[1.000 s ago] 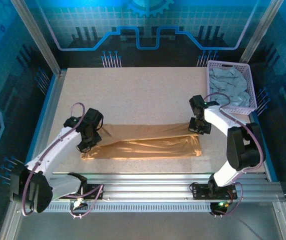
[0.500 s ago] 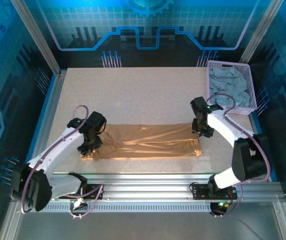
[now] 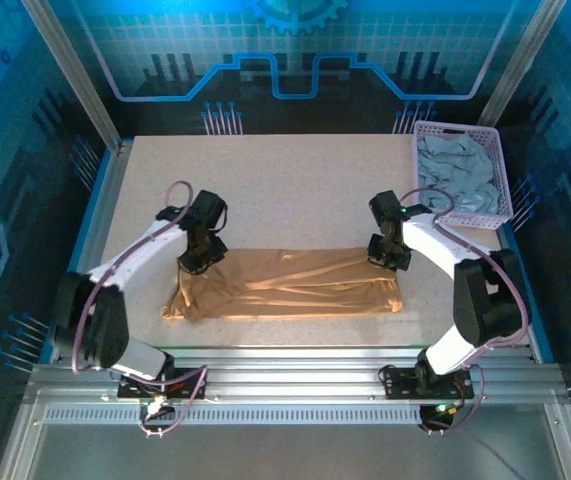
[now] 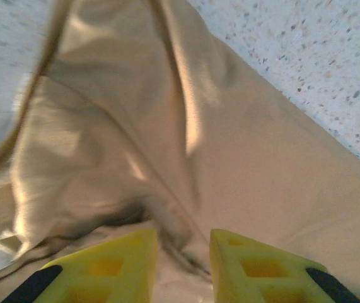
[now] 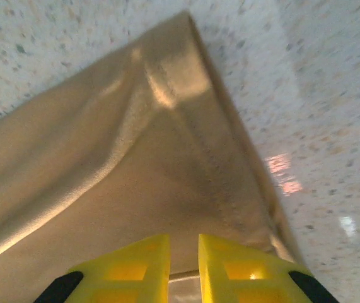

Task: Fold and stack the t-shirts

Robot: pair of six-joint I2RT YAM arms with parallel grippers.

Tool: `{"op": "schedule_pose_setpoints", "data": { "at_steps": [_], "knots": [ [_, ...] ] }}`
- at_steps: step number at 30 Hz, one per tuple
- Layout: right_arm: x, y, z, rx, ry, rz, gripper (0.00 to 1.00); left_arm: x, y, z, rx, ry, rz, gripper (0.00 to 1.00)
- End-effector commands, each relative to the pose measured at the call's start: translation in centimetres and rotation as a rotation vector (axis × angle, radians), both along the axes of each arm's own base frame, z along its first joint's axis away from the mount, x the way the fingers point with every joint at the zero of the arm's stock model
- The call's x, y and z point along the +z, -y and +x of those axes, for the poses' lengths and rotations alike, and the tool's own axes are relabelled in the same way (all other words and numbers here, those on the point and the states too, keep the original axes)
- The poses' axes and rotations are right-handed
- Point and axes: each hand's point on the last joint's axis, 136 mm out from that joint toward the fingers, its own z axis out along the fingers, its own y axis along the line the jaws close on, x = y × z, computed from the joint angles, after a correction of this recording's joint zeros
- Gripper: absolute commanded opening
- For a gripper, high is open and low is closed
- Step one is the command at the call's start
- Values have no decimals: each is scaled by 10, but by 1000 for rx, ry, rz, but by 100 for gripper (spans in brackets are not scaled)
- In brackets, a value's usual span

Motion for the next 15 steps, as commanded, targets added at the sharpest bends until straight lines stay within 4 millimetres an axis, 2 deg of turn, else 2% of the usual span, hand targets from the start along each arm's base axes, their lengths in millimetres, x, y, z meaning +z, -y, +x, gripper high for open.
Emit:
{"op": "schedule_pose_setpoints", "data": {
  "at_steps": [1, 4, 5, 6, 8, 12, 15],
  "knots": [
    [-23, 2, -32, -58, -134, 12, 20, -8, 13, 18, 15, 0, -72, 29],
    [-29, 27, -53, -101, -170, -26, 19, -24, 8, 17, 14, -54, -55, 29],
    [-26, 34, -52, -110, -154, -28, 19, -29, 4, 15, 18, -71, -48, 29],
    [-30, 39, -62, -114, -170, -29, 19, -34, 1, 14, 27, -86, -44, 29],
    [-32, 47, -67, -121, -183, -23, 19, -43, -6, 10, 51, -116, -45, 29],
    [-29, 54, -62, -130, -182, -26, 16, -47, -16, 7, 75, -125, -41, 29],
    [-8, 53, -48, -113, -97, -38, 16, -34, -18, 13, 64, -84, -33, 29]
  ]
}}
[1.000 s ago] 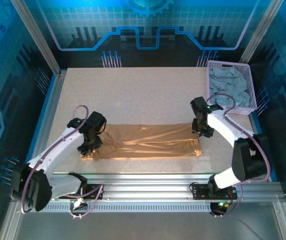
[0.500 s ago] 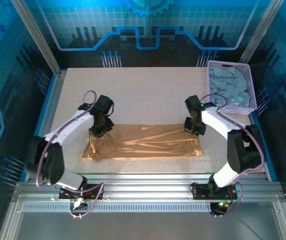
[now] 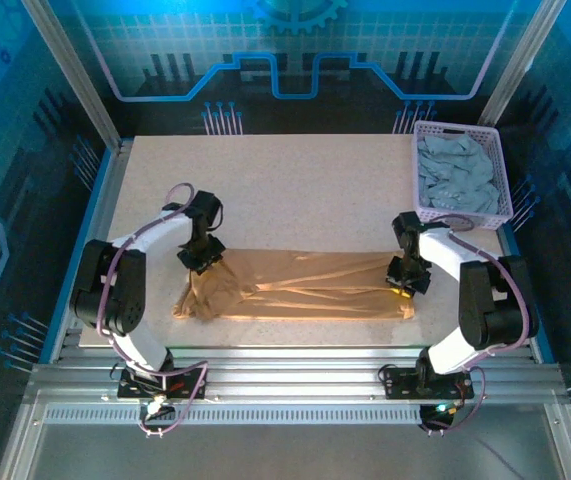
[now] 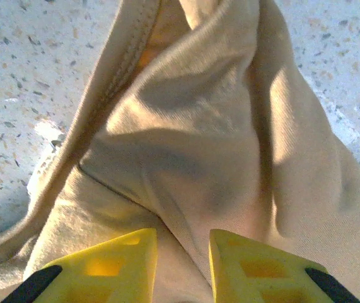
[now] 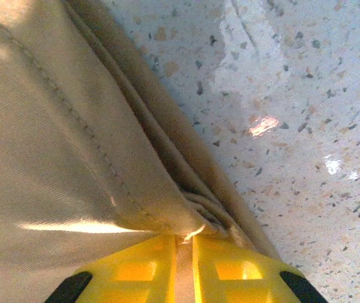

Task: Fold and stack the t-shirts

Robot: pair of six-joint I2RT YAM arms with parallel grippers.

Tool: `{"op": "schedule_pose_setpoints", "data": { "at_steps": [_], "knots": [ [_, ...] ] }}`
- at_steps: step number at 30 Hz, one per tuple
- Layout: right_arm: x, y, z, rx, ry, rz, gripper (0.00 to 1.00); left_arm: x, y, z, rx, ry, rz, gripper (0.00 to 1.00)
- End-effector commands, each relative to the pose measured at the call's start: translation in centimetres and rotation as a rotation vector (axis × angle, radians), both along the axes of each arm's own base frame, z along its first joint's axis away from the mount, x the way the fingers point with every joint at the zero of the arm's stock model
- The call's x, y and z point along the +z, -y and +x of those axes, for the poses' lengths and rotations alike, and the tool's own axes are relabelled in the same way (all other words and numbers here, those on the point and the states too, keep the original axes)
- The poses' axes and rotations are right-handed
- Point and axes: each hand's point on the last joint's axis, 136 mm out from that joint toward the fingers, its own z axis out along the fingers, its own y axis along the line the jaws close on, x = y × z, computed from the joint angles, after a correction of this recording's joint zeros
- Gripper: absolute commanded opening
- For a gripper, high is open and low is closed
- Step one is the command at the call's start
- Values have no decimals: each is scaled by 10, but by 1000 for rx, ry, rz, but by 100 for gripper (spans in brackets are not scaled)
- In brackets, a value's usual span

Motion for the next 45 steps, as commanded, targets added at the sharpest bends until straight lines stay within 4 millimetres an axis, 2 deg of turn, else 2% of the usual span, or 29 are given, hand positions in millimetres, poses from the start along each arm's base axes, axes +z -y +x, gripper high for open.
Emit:
{"op": "schedule_pose_setpoints", "data": {
  "at_steps": [1, 4, 6, 10, 12, 16, 19, 23, 27, 34, 41, 45],
  "knots": [
    [33, 1, 17, 41, 104, -32, 17, 16, -2, 2, -21, 37, 4, 29],
    [56, -18, 32, 131, 190, -44, 19, 33, -6, 8, -33, 76, 27, 30],
    [60, -37, 37, 190, 210, -21, 20, 38, -5, 14, -42, 94, 29, 30],
    [46, -81, 42, 269, 197, 67, 22, 34, 1, 26, -41, 94, 5, 30],
    [33, -88, 41, 248, 160, 85, 22, 28, 6, 32, -25, 93, -14, 31],
    [12, -84, 43, 199, 123, 84, 22, 15, 3, 41, -5, 75, 3, 35],
    [4, -73, 45, 180, 87, 51, 23, 15, -11, 38, 17, 53, 37, 35],
    [2, -66, 53, 183, 73, 38, 24, 28, -39, 27, 48, 110, 60, 30],
    [9, -69, 59, 196, 93, 51, 26, 22, -52, 10, 28, 95, -10, 27],
    [21, -87, 69, 250, 128, 80, 31, 6, -37, -9, -98, 86, -139, 32],
    [25, -98, 78, 267, 140, 102, 32, -5, -32, -26, -63, 69, -172, 34],
    [26, -100, 80, 274, 141, 105, 32, -8, -29, -27, -53, 75, -189, 26]
  ]
}}
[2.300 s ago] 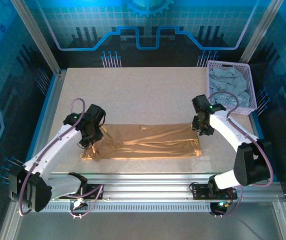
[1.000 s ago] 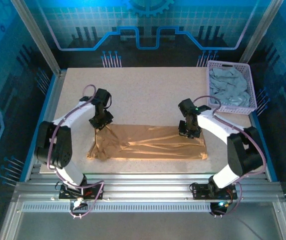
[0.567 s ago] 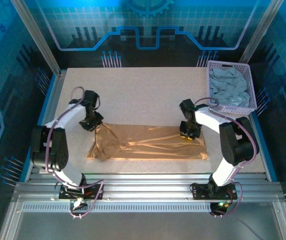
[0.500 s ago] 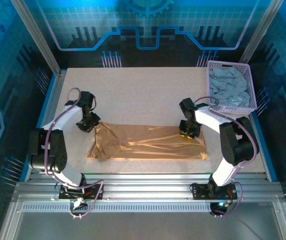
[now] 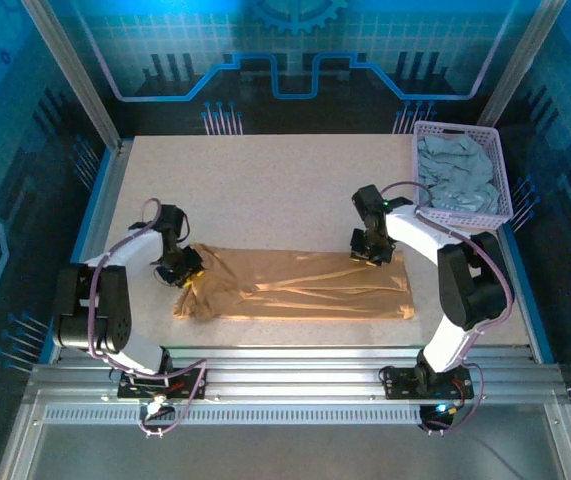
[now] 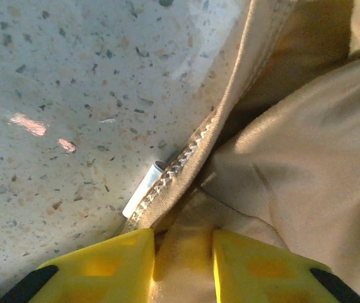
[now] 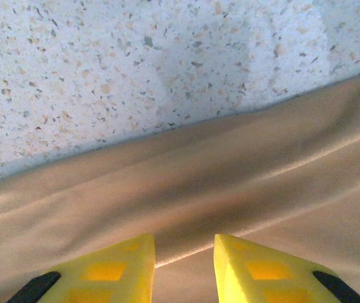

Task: Fold and stack the t-shirts

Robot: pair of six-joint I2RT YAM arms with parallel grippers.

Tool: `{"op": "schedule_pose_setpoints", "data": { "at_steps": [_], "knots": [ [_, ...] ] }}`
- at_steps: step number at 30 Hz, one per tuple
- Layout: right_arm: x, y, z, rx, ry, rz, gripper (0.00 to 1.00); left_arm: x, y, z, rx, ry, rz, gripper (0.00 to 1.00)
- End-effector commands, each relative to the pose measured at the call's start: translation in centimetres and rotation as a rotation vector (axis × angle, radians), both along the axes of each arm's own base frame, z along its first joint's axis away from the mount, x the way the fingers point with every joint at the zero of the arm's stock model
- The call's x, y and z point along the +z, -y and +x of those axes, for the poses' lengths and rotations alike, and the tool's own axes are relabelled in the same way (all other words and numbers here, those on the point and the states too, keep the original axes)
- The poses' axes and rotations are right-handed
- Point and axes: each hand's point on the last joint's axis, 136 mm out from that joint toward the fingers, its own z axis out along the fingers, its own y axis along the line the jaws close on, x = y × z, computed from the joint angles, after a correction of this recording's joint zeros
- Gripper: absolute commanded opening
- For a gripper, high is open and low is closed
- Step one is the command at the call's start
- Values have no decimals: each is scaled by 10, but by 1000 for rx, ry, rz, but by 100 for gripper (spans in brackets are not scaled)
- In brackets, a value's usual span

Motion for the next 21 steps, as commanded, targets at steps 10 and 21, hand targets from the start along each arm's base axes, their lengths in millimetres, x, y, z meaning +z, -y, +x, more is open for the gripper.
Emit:
{"op": "schedule_pose_setpoints", "data": {
  "at_steps": [10, 21],
  "knots": [
    [-4, -6, -4, 21, -36, -6, 31, 30, 8, -12, 30, 84, -42, 0],
    [-21, -9, -1, 36, -98, -36, 30, 47, 20, -48, 96, 40, -92, 0]
  ]
}}
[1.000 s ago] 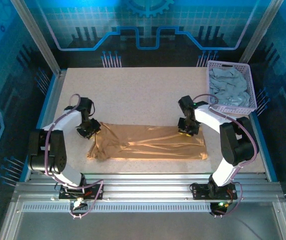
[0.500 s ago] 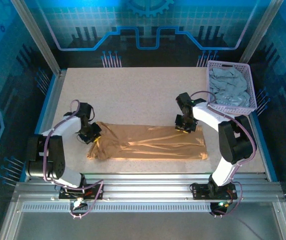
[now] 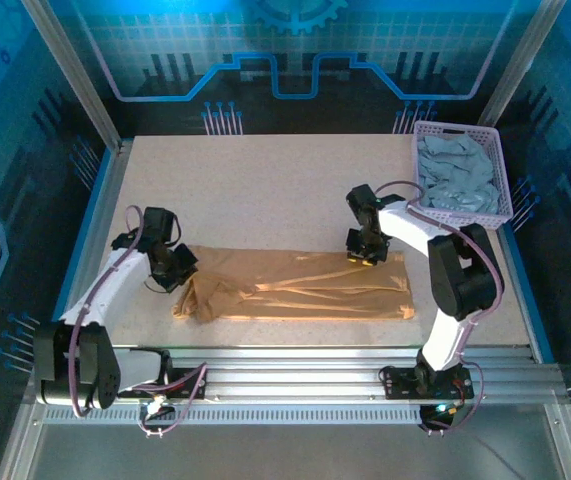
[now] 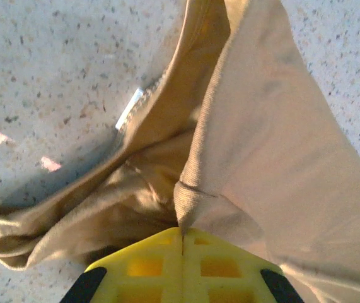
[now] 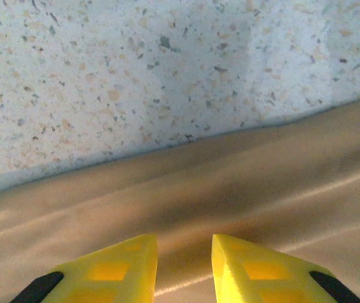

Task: Fold and stack the t-shirts

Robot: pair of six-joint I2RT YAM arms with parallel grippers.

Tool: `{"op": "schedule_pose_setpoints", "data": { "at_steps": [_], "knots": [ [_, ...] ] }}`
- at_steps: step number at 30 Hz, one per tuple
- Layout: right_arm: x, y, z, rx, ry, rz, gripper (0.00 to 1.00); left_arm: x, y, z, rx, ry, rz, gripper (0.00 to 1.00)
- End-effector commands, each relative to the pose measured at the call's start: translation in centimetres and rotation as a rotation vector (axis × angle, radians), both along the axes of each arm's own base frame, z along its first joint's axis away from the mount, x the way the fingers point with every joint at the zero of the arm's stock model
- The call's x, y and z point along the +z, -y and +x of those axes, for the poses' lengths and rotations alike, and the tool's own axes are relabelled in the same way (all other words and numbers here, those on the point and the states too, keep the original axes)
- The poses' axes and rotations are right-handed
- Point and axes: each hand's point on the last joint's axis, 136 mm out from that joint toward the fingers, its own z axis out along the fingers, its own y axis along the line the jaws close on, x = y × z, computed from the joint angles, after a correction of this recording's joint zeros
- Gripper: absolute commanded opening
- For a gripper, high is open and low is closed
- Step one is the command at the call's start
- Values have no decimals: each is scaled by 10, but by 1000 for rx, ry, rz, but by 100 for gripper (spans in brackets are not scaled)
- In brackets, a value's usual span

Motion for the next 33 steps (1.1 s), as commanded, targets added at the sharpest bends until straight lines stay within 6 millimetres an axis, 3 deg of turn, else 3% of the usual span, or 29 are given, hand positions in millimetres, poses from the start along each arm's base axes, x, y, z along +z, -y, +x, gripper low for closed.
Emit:
{"op": "schedule_pose_setpoints", "data": {
  "at_steps": [1, 7, 18, 33],
  "knots": [
    [-10, -1, -7, 20, -62, -26, 30, -13, 7, -27, 26, -103, -35, 0],
    [-19, -1, -9, 29, -79, -29, 30, -21, -1, -13, 21, -113, 17, 0],
    [-29, 3, -8, 44, -104, -68, 29, 2, -13, 18, -13, -101, 104, 0],
    [-30, 2, -7, 56, -124, -91, 29, 9, -22, 60, -123, -192, 180, 9]
  ]
}}
